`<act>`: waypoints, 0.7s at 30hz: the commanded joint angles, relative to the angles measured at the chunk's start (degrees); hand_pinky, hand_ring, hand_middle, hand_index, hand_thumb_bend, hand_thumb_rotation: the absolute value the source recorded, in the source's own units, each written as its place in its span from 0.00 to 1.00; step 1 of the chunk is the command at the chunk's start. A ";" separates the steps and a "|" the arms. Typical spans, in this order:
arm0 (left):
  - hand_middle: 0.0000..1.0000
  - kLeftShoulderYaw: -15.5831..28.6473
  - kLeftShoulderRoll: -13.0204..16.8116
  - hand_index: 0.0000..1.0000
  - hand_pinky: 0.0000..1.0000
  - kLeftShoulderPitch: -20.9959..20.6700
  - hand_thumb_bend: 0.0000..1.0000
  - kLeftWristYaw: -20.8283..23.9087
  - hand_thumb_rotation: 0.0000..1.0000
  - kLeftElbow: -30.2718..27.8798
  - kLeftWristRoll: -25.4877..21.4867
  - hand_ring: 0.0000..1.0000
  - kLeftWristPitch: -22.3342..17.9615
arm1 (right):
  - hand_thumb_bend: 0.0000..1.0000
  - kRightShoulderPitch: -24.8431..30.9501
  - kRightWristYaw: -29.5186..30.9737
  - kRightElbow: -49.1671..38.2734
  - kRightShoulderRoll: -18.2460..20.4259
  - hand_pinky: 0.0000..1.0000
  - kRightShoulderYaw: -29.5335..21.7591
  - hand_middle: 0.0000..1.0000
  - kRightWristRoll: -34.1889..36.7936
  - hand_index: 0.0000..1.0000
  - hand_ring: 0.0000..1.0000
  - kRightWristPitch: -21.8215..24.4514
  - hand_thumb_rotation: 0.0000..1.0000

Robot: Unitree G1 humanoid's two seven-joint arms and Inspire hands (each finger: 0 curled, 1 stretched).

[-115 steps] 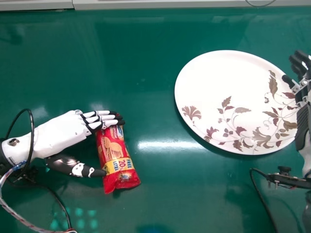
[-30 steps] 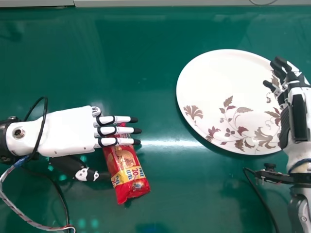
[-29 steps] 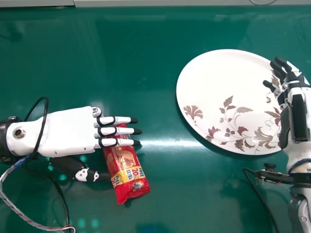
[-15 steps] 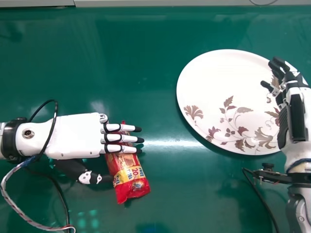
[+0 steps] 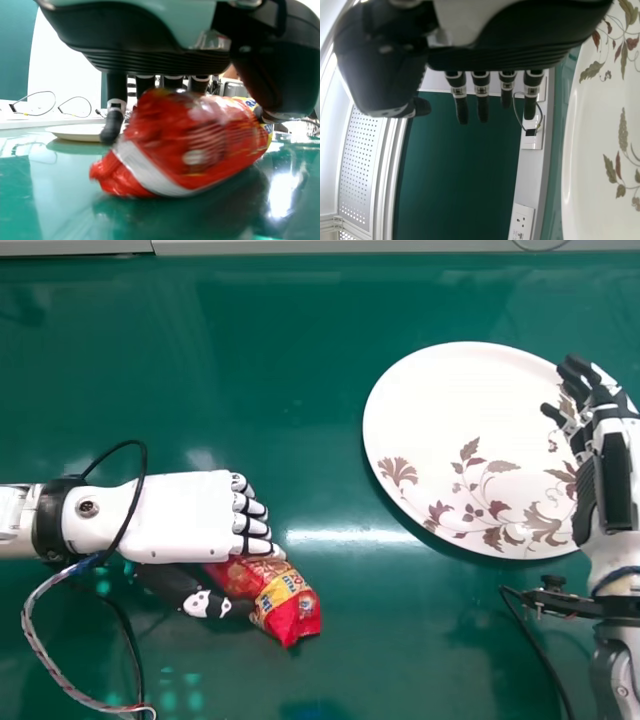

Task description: Pick up biscuit and place it in the plate

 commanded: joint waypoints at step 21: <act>0.05 -6.16 -3.57 0.15 0.00 2.19 0.59 9.55 0.00 -1.09 9.17 0.00 13.19 | 0.38 0.07 -1.63 -1.15 -0.17 0.88 -1.98 0.92 0.47 0.89 0.92 -0.79 0.42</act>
